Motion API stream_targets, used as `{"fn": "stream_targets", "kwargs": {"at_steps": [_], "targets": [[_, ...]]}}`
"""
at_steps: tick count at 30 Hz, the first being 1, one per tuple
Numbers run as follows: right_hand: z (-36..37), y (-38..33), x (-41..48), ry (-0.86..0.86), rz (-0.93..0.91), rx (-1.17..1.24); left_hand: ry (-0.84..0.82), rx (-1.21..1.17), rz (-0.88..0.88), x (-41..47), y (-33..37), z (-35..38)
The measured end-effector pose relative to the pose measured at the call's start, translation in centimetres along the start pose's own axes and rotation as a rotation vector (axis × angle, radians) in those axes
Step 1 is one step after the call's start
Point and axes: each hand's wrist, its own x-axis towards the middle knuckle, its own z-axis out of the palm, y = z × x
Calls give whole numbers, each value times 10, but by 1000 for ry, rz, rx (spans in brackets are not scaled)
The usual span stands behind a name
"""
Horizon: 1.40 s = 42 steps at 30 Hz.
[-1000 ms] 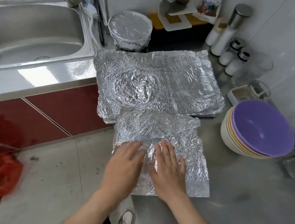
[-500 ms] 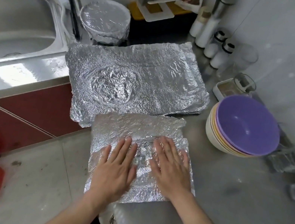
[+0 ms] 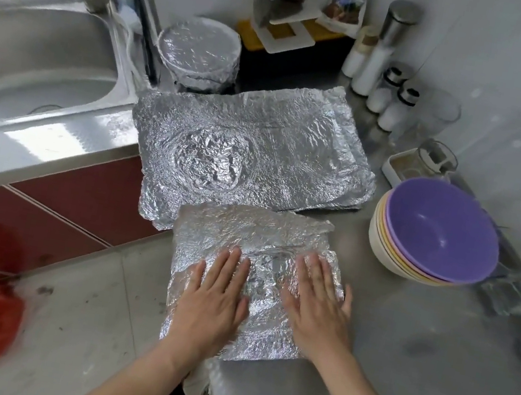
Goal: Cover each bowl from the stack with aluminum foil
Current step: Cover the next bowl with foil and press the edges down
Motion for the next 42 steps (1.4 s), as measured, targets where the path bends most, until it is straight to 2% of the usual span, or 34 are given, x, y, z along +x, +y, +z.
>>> {"fn": "stream_targets", "kwargs": {"at_steps": [3, 5, 7, 9, 11, 13, 17, 22, 25, 28, 30, 33, 35, 38, 42], "targets": [[3, -4, -1, 15, 18, 58, 15, -4, -17, 0, 2, -8], [-13, -10, -3, 149, 101, 247, 84, -44, -46, -5, -2, -23], [-39, -15, -7, 321, 293, 724, 175, -156, -163, -12, -11, -35], [-70, -15, -12, 445, 559, 1253, 216, -352, -372, -22, -21, -48], [-95, -3, -11, 443, 784, 1548, 167, -593, -593, -25, -26, -60], [-109, 6, -11, 403, 875, 1668, 74, -779, -703, -26, -29, -62], [-113, 15, 2, 351, 921, 1623, -30, -970, -775, -26, -31, -62], [-125, 24, 10, 408, 948, 1566, 17, -811, -647, -27, -28, -83], [-127, 30, 13, 365, 994, 1685, 128, -622, -500, -27, -27, -96], [-126, 33, 17, 394, 989, 1615, 298, -578, -377, -23, -24, -112], [-128, 32, 16, 389, 975, 1515, 423, -681, -375, -14, -23, -122], [-136, 32, 14, 360, 942, 1473, 517, -1024, -564, 8, -31, -129], [-138, 33, 13, 344, 930, 1493, 513, -1206, -717, 24, -33, -133], [-138, 35, 12, 294, 892, 1576, 440, -1250, -805, 44, -38, -129], [-137, 38, 10, 327, 792, 1642, 142, -1237, -844, 64, -52, -116]]}}
